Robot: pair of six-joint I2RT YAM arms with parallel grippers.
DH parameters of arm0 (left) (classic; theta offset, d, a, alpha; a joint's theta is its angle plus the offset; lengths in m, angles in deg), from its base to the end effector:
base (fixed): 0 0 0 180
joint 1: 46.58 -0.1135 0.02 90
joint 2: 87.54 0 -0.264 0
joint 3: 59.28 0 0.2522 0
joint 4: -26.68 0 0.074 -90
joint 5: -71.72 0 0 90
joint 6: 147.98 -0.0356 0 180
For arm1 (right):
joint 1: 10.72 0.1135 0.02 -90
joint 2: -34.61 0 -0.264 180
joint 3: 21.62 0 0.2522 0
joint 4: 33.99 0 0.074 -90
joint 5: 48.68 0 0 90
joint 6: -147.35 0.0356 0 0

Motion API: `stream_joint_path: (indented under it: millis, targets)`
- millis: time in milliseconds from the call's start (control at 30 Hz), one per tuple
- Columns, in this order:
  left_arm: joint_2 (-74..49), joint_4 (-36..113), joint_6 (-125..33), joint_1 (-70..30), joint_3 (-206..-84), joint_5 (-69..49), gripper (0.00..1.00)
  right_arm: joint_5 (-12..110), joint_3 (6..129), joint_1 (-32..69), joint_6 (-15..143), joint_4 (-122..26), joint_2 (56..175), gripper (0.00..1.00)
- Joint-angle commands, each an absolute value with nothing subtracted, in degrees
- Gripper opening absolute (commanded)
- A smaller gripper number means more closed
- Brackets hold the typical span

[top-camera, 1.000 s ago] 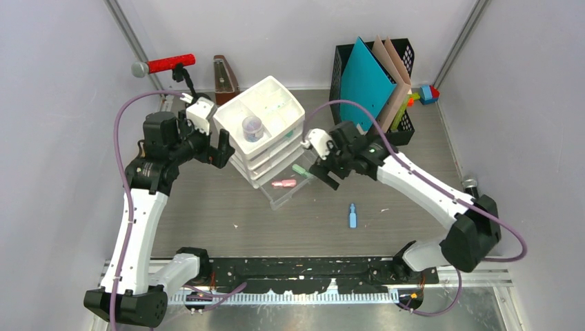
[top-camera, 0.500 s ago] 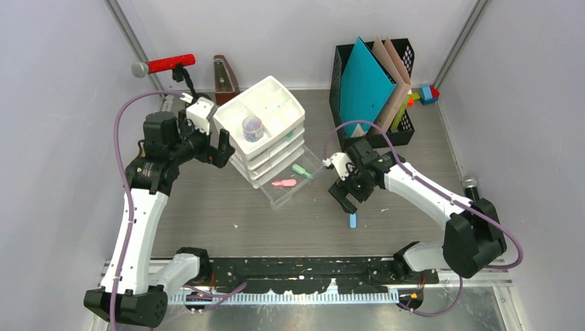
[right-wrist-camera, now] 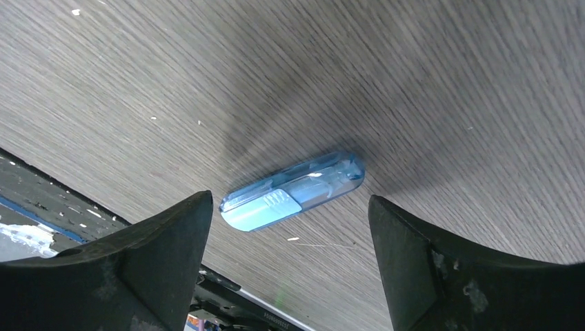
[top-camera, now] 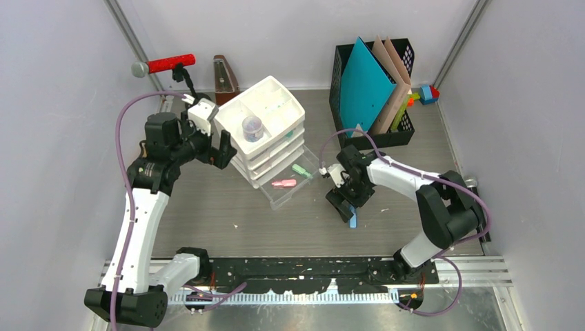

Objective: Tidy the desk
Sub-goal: Pick up the stationery from the center of the board.

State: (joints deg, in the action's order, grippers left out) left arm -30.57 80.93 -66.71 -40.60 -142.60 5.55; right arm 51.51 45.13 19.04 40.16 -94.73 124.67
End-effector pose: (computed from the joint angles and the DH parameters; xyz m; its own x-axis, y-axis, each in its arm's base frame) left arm 0.1937 -0.0348 0.3969 -0.3916 0.1806 -0.9022 0.5158 0.8551 -0.0527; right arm 0.2254 0.1361 0.1693 -0.6758 -0.7215 -0.1510 -0.7371 0.6616 0.1375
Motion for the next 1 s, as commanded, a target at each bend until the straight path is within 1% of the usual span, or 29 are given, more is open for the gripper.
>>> stream_joint_path:
  millis: [0,133,233,467,600,733,867,900,967]
  targets:
    - [-31.34,78.27,-65.81,-40.78,-142.96,7.27,1.0,51.25,46.84,18.82,40.93,-94.59,125.11,0.88]
    - [-31.24,78.06,-65.78,-40.78,-142.7,7.38,1.0,50.94,46.64,18.82,40.3,-94.91,126.51,0.81]
    - [-31.2,78.1,-65.83,-40.78,-142.63,7.41,1.0,50.9,47.09,18.82,39.98,-95.61,128.13,0.7]
    - [-31.2,78.15,-65.89,-40.78,-142.75,7.63,1.0,49.74,48.48,18.84,39.84,-96.88,128.54,0.54]
    - [-31.1,78.31,-65.89,-40.78,-142.81,7.82,1.0,47.38,49.71,18.75,39.54,-97.55,127.76,0.42]
    - [-31.1,78.37,-65.92,-40.78,-142.93,7.98,1.0,47.43,53.49,18.78,39.02,-100.04,127.18,0.3]
    - [-30.99,78.35,-65.91,-40.78,-142.91,8.0,1.0,48.48,60.61,18.88,36.68,-102.03,127.39,0.19]
    - [-31.02,78.34,-65.97,-40.78,-142.99,7.99,1.0,49.02,61.75,18.89,36.29,-102.37,127.74,0.15]
    - [-30.93,78.43,-65.91,-40.78,-143.08,7.93,1.0,49.76,65.36,19.09,35.08,-102.69,128.45,0.11]
